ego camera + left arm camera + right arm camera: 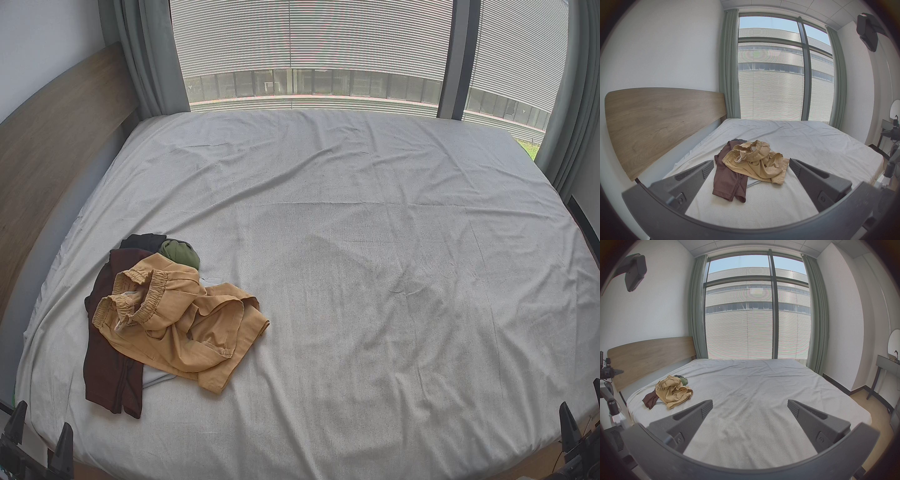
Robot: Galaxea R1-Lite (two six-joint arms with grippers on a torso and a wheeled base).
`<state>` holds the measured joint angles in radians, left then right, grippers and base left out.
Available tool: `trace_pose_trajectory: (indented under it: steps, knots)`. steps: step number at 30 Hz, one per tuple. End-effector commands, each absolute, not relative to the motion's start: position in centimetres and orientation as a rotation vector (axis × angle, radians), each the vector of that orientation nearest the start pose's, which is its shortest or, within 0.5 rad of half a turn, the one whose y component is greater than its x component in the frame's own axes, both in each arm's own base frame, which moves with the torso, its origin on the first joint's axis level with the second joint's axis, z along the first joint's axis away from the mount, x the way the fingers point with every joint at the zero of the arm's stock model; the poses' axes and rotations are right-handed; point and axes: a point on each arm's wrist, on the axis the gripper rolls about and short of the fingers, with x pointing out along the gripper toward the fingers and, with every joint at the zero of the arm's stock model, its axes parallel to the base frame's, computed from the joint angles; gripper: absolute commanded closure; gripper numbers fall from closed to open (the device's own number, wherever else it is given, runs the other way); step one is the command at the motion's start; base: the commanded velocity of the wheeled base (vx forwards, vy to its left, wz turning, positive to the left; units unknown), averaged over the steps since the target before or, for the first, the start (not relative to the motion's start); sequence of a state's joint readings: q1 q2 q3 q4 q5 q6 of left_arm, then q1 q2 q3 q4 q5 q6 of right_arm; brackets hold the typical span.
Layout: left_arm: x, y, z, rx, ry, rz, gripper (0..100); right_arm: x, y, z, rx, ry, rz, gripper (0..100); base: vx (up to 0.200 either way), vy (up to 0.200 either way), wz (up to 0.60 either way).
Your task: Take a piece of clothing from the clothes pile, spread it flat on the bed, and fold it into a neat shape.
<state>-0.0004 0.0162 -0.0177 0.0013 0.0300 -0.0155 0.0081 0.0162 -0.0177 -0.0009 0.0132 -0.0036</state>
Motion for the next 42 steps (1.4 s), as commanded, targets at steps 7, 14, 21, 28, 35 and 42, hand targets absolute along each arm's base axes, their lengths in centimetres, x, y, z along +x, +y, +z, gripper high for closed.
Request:
trace_pose_trajectory:
  steps: [7, 14, 21, 28, 35, 42]
  knots:
    - [-2.2, 0.1, 7.5, 0.000, 0.008, 0.026, 0, -2.3, 0.0, 7.5, -0.002, 0.000, 0.023, 0, 0.000, 0.000, 0.00]
    - [-2.3, 0.1, 7.5, -0.005, 0.006, 0.026, 0, -2.3, 0.0, 7.6, -0.005, -0.002, 0.025, 0, 0.000, 0.000, 0.00]
    - [-2.3, 0.1, 7.5, -0.001, 0.005, 0.020, 0, -2.3, 0.0, 7.5, -0.002, 0.000, 0.023, 0, 0.000, 0.000, 0.00]
    - [-3.2, 0.1, 13.4, -0.019, -0.143, 0.017, 0, -2.3, 0.0, 7.5, -0.005, 0.000, 0.023, 0, 0.000, 0.000, 0.00]
    - [0.0, 0.0, 16.0, -0.055, -0.015, -0.139, 0, -2.3, 0.0, 7.5, -0.005, 0.000, 0.025, 0, 0.000, 0.000, 0.00]
    - [5.2, -1.2, 22.6, -0.208, 0.049, -0.231, 0, -2.3, 0.0, 7.5, -0.005, 0.000, 0.025, 0, 0.000, 0.000, 0.00]
